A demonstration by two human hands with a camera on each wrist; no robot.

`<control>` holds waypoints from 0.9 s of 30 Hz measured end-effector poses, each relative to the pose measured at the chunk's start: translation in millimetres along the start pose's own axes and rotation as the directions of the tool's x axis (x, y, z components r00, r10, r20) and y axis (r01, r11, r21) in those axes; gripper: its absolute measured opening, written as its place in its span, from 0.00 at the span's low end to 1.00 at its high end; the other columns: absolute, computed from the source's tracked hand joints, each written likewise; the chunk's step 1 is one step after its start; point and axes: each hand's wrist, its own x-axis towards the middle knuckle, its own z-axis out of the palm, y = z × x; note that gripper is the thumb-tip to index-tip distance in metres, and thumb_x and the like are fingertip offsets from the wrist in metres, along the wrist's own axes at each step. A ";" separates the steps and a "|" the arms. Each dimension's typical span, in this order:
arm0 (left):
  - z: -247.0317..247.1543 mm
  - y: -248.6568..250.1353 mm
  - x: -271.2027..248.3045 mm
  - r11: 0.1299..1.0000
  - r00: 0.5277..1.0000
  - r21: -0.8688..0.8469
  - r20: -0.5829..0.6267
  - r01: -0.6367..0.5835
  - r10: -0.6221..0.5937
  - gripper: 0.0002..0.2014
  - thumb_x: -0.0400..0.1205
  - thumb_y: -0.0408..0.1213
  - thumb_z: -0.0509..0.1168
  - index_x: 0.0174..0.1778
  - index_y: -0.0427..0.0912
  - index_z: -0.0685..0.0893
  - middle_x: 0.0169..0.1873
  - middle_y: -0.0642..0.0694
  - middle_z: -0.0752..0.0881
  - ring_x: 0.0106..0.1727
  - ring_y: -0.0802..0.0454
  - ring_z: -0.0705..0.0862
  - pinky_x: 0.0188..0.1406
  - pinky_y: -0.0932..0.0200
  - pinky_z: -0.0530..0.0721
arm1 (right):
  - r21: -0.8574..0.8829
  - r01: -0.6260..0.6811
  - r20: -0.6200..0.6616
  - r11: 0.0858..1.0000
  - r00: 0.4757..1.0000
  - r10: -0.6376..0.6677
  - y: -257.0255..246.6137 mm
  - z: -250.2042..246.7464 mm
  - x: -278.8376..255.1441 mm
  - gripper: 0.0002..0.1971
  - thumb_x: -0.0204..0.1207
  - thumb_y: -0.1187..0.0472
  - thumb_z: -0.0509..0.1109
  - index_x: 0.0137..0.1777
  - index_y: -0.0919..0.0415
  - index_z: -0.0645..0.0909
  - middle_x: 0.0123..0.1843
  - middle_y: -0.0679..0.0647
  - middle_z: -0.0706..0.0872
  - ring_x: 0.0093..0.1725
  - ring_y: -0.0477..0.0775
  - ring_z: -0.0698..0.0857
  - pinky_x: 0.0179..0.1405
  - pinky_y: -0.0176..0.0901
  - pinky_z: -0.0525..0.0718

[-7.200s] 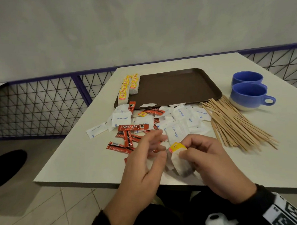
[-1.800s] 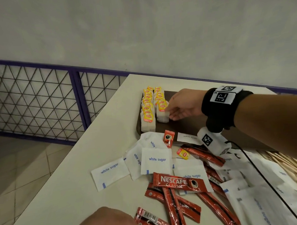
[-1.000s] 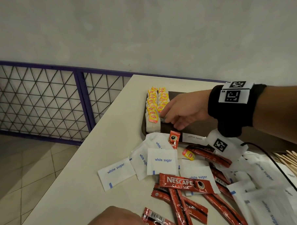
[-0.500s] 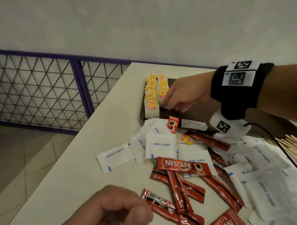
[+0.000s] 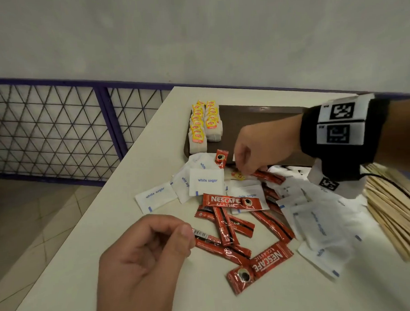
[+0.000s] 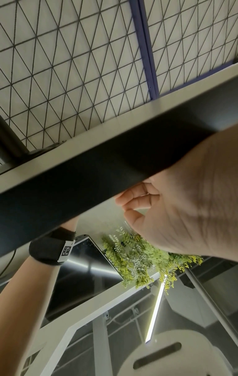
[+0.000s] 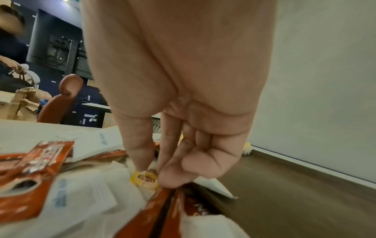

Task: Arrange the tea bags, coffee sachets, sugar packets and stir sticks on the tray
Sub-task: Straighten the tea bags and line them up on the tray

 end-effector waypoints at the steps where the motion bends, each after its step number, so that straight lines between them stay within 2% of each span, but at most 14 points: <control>1: 0.7 4.1 0.2 1.000 1.000 -0.026 -0.015 0.015 -0.015 0.03 0.70 0.38 0.75 0.31 0.44 0.89 0.28 0.39 0.89 0.27 0.50 0.86 0.31 0.67 0.85 | -0.002 -0.009 -0.031 1.000 0.999 0.009 -0.5 4.1 -0.8 0.06 0.79 0.51 0.75 0.47 0.52 0.92 0.45 0.52 0.94 0.45 0.57 0.92 0.53 0.52 0.92; 5: 2.5 7.8 0.4 0.999 0.999 -0.009 -0.013 0.039 -0.040 0.04 0.72 0.38 0.71 0.31 0.46 0.88 0.29 0.39 0.90 0.29 0.52 0.86 0.33 0.69 0.84 | -0.054 -0.016 -0.164 0.998 0.986 0.007 -13.5 19.6 -3.2 0.14 0.82 0.48 0.72 0.47 0.57 0.92 0.44 0.53 0.93 0.45 0.55 0.90 0.51 0.49 0.91; 9: 2.5 11.7 1.5 0.997 0.997 -0.014 0.011 0.077 -0.077 0.04 0.72 0.39 0.71 0.33 0.46 0.89 0.30 0.39 0.89 0.30 0.52 0.85 0.34 0.67 0.84 | -0.097 -0.022 -0.184 0.995 0.983 0.004 -26.5 30.1 -6.2 0.20 0.83 0.44 0.69 0.41 0.60 0.88 0.34 0.53 0.87 0.34 0.55 0.83 0.38 0.44 0.84; 14: 0.8 11.2 1.2 0.994 0.994 -0.003 0.007 0.113 -0.113 0.04 0.73 0.41 0.72 0.34 0.47 0.89 0.31 0.41 0.89 0.33 0.51 0.86 0.36 0.62 0.86 | -0.094 -0.031 -0.203 0.995 0.979 0.011 -36.5 33.5 -8.9 0.14 0.82 0.50 0.71 0.50 0.60 0.91 0.44 0.54 0.92 0.43 0.54 0.89 0.45 0.45 0.89; 16: 0.4 11.2 1.4 0.993 0.993 0.030 0.012 0.114 -0.115 0.06 0.76 0.37 0.77 0.33 0.46 0.89 0.31 0.42 0.89 0.33 0.51 0.86 0.35 0.63 0.85 | -0.176 -0.039 -0.223 0.984 0.975 -0.002 -40.9 34.6 -9.7 0.13 0.83 0.53 0.68 0.46 0.60 0.89 0.41 0.53 0.89 0.41 0.54 0.86 0.41 0.42 0.84; 18: 0.2 12.1 1.4 0.989 0.991 0.061 0.007 0.136 -0.136 0.10 0.79 0.31 0.75 0.34 0.46 0.89 0.32 0.42 0.90 0.34 0.51 0.86 0.35 0.64 0.85 | -0.293 -0.057 -0.230 0.954 0.973 -0.012 -45.5 34.6 -11.4 0.12 0.85 0.55 0.65 0.42 0.59 0.81 0.36 0.50 0.82 0.38 0.53 0.83 0.41 0.43 0.82; 20: 0.8 14.6 1.6 0.985 0.988 0.072 0.007 0.156 -0.157 0.09 0.80 0.30 0.73 0.34 0.46 0.89 0.32 0.43 0.90 0.34 0.52 0.87 0.35 0.65 0.85 | -0.380 -0.069 -0.221 0.923 0.975 -0.018 -49.5 33.7 -13.3 0.09 0.86 0.56 0.63 0.43 0.55 0.78 0.35 0.49 0.78 0.39 0.54 0.82 0.44 0.45 0.83; 22: 0.8 16.0 1.2 0.983 0.986 0.077 0.007 0.165 -0.166 0.09 0.80 0.31 0.73 0.34 0.47 0.89 0.32 0.45 0.90 0.33 0.55 0.86 0.34 0.65 0.85 | -0.411 -0.075 -0.206 0.908 0.978 -0.013 -52.1 32.0 -15.7 0.07 0.86 0.57 0.63 0.48 0.54 0.80 0.35 0.48 0.76 0.37 0.51 0.80 0.44 0.45 0.81; 24: 0.5 17.5 0.7 0.982 0.985 0.074 0.010 0.172 -0.173 0.09 0.80 0.32 0.73 0.34 0.46 0.89 0.31 0.46 0.90 0.33 0.57 0.86 0.34 0.66 0.85 | -0.438 -0.073 -0.200 0.896 0.980 -0.018 -51.4 28.5 -18.9 0.07 0.86 0.56 0.62 0.49 0.55 0.81 0.35 0.47 0.76 0.35 0.50 0.78 0.45 0.46 0.83; 27: 0.3 18.2 0.2 0.982 0.985 0.071 0.012 0.172 -0.174 0.08 0.80 0.31 0.73 0.34 0.44 0.89 0.32 0.46 0.90 0.33 0.57 0.86 0.34 0.68 0.84 | -0.437 -0.057 -0.191 0.898 0.981 -0.031 -44.4 23.3 -24.6 0.11 0.86 0.55 0.62 0.46 0.59 0.82 0.39 0.51 0.83 0.41 0.55 0.83 0.47 0.46 0.85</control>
